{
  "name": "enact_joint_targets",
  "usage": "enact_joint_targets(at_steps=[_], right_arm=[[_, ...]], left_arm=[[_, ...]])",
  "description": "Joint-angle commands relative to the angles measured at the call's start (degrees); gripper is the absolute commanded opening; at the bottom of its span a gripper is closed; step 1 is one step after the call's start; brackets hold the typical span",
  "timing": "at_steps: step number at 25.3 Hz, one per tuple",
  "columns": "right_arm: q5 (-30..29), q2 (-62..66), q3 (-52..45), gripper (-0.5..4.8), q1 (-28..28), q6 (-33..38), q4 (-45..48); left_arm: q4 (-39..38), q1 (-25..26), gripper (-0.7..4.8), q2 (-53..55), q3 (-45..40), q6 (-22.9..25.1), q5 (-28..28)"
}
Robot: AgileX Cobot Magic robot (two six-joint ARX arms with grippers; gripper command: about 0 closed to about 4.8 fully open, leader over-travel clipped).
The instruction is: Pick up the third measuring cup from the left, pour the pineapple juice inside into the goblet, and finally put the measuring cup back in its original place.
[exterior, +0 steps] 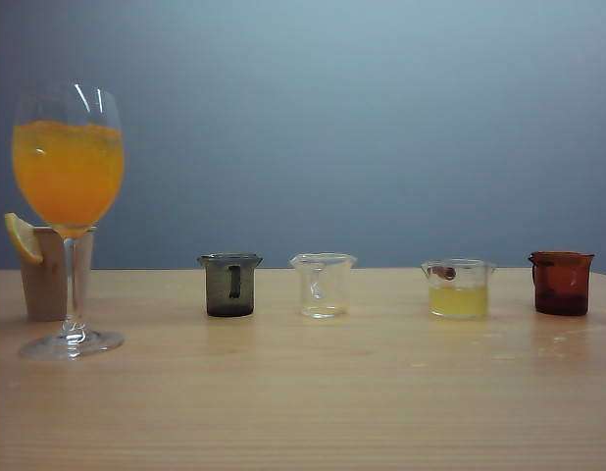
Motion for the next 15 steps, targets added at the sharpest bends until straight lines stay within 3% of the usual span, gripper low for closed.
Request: enact_joint_targets(at_steps=[1,7,10,15], right_arm=[[0.13,0.02,-0.09,-0.08,0.0,-0.35,0.94],[0.09,0.02,-0.07,-0.08,0.02,-0.52,1.01],[0.09,0.02,0.52,-0.08,0.09,-0.5,0.96],[-0.17,0.31,9.27,-0.09,0.42,-0.09,-2.08]], left_arm=[[0.33,0.07,-0.04,0.0,0.07,0.02,-2.01],[0.09,0.04,-0.04,0.0,0.09,-0.26,-2.69],[-0.02,0.04,-0.04,0.0,0.74,-3.1,-2.71],[-5.97,-0.02,-0.04,0.02,8.66,-3.17,-1.86]])
